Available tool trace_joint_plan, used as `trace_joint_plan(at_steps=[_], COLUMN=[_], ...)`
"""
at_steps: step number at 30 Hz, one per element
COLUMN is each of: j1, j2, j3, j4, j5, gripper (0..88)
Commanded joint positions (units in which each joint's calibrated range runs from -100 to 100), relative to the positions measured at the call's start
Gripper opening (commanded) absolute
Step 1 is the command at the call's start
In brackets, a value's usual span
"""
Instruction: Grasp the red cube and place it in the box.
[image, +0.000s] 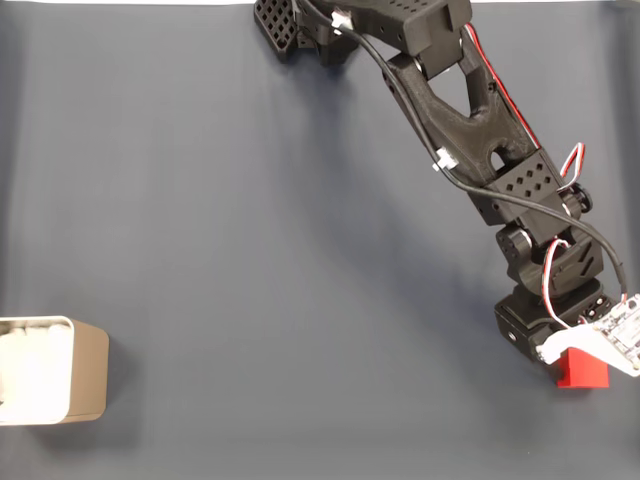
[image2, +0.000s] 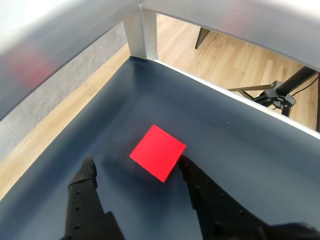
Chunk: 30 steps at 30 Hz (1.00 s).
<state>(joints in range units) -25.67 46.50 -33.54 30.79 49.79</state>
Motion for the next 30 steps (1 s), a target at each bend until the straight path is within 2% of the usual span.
trace_joint_plan(at_steps=[1,11,30], j1=[-0.6,-1.4,-3.4], j2=[-0.8,-0.3,0.2], j3=[-3.7,-4.0,-4.2], j4=[-1.6,-5.4,-5.6], j5=[-0.6,-1.2,-1.3], gripper=[38.0,38.0,37.4])
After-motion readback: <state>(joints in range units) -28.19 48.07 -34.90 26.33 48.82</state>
